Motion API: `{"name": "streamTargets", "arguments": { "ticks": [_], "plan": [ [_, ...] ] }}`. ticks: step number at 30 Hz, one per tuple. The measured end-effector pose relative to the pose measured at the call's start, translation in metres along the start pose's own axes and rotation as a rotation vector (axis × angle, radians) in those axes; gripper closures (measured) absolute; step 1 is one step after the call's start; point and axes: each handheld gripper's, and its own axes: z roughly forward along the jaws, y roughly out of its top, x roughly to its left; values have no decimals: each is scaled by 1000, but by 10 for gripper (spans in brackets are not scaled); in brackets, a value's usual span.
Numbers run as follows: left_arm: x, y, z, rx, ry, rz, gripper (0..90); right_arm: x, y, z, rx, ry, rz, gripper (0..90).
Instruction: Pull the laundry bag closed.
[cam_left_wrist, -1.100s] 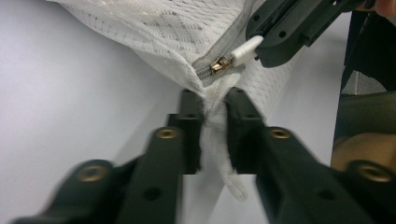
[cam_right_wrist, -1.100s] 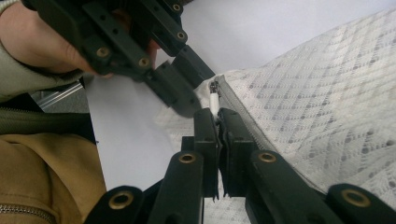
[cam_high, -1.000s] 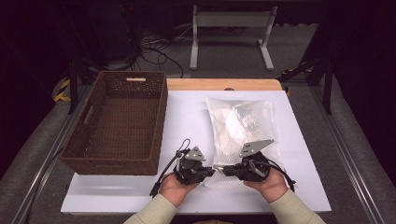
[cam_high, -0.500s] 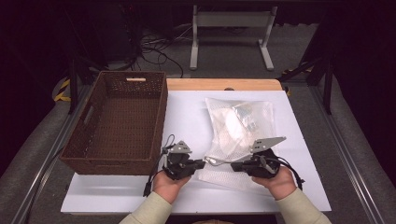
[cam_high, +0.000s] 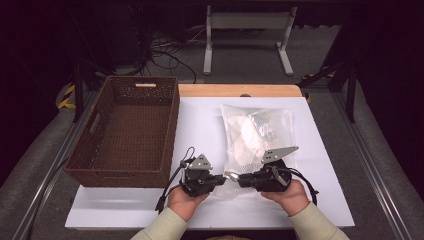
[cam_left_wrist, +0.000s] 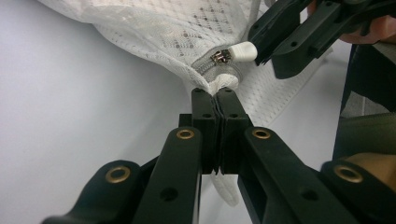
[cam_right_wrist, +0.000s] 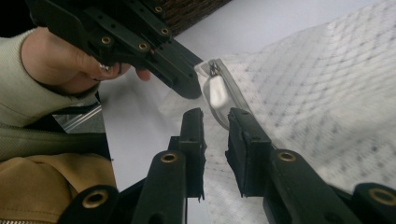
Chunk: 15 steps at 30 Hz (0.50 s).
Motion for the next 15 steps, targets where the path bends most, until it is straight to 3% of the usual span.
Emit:
{"name": "streamTargets", "arguments": {
  "ticks": [15],
  "plan": [
    [-9, 0, 9, 39, -6, 40, 883, 0, 2, 5, -11, -6, 4, 826]
  ]
}}
